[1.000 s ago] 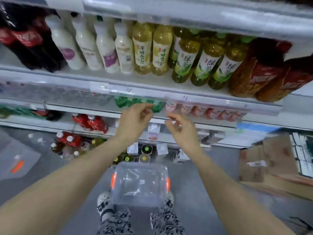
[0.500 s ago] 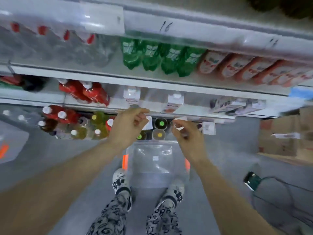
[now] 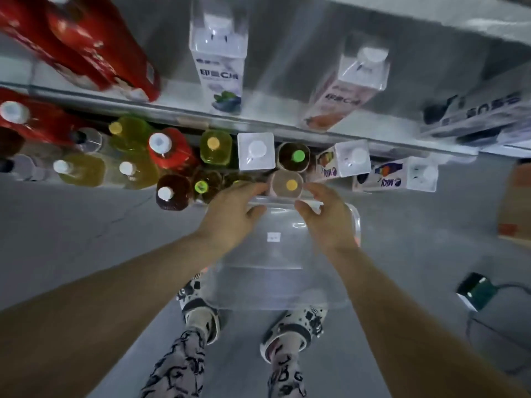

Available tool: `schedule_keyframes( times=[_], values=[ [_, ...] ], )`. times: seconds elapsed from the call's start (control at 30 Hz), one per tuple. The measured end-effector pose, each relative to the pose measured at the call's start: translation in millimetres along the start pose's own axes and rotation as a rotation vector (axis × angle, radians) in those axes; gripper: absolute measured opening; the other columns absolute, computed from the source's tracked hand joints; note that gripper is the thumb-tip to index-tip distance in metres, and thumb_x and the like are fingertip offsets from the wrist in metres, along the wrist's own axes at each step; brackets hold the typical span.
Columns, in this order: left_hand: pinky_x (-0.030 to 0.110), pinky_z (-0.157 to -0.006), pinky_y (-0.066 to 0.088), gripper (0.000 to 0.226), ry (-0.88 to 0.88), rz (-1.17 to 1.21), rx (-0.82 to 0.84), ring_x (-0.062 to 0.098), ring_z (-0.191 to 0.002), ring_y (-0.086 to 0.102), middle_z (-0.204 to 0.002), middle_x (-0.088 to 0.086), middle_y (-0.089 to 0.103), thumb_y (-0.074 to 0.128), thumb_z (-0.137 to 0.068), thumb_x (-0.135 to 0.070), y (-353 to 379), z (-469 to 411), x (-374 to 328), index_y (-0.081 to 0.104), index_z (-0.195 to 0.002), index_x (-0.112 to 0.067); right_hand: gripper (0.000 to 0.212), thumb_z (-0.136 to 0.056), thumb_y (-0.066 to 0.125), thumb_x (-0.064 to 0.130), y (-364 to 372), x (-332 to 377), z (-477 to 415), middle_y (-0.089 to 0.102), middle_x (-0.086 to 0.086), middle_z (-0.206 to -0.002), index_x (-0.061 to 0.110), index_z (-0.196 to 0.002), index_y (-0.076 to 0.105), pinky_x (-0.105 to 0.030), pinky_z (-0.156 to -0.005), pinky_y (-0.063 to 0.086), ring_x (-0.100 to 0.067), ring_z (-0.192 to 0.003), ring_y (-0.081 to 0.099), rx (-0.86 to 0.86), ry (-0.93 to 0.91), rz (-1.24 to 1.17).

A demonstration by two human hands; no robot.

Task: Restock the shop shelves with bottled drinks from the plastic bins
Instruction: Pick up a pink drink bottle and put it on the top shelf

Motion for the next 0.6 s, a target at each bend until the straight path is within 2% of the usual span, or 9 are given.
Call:
schedule_keyframes(
  times=[0.2,0.3,0.37,0.5,0.6],
  values=[
    [0.045,-0.091,0.049,0.043,0.05,-0.095,0.075,0.034,-0.106,0.061,-0.117,0.014,0.065,0.063,-0.09,-0.009,62.3,-54.4,40.9,0.06,-0.132,-0.014,0.04,-0.093,0.07,0.022,39.7,-45.9,-53.1,0.064,-0.003,-0.128,0.02,-0.131,0.062,-0.013,-0.08,0.032,-0.013,-0.105,0.056,0.013,-0.024,0.104],
    [0.037,-0.09,0.049,0.045,0.104,-0.073,0.063,0.032,-0.107,0.061,-0.118,0.011,0.067,0.062,-0.091,-0.007,81.5,-76.2,53.1,0.06,-0.133,-0.021,0.039,-0.093,0.069,0.025,52.5,-62.6,-76.6,0.065,-0.002,-0.129,0.021,-0.131,0.06,-0.024,-0.091,0.041,-0.02,-0.117,0.059,0.021,-0.023,0.125],
    [0.031,-0.088,0.046,0.042,0.1,-0.075,0.084,0.031,-0.105,0.061,-0.116,0.012,0.068,0.058,-0.092,-0.005,93.8,-89.7,62.9,0.062,-0.131,-0.019,0.039,-0.094,0.069,0.026,61.1,-72.0,-92.9,0.066,-0.003,-0.127,0.02,-0.131,0.06,-0.032,-0.096,0.045,-0.022,-0.118,0.06,0.034,-0.032,0.144],
    [0.036,-0.09,0.048,0.04,0.071,-0.098,0.132,0.034,-0.105,0.062,-0.115,0.015,0.068,0.054,-0.092,-0.004,118.6,-109.5,78.9,0.063,-0.129,-0.015,0.034,-0.092,0.071,0.021,73.1,-80.8,-112.5,0.07,-0.006,-0.12,0.016,-0.125,0.064,-0.035,-0.095,0.049,-0.026,-0.113,0.064,0.058,-0.1,0.154],
    [0.032,-0.087,0.045,0.033,0.066,-0.126,0.159,0.036,-0.105,0.06,-0.114,0.019,0.066,0.052,-0.095,-0.004,131.5,-112.0,84.2,0.064,-0.125,-0.008,0.033,-0.087,0.076,0.019,77.1,-81.4,-117.9,0.072,-0.001,-0.116,0.028,-0.118,0.069,-0.035,-0.093,0.05,-0.023,-0.11,0.064,0.07,-0.107,0.116]
  ],
)
Point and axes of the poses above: each hand's wrist, its own z-axis away from the middle knuckle, its own y-axis out of the palm, x = y × z, the point moved 3 cm from there along -z, towards the middle knuckle
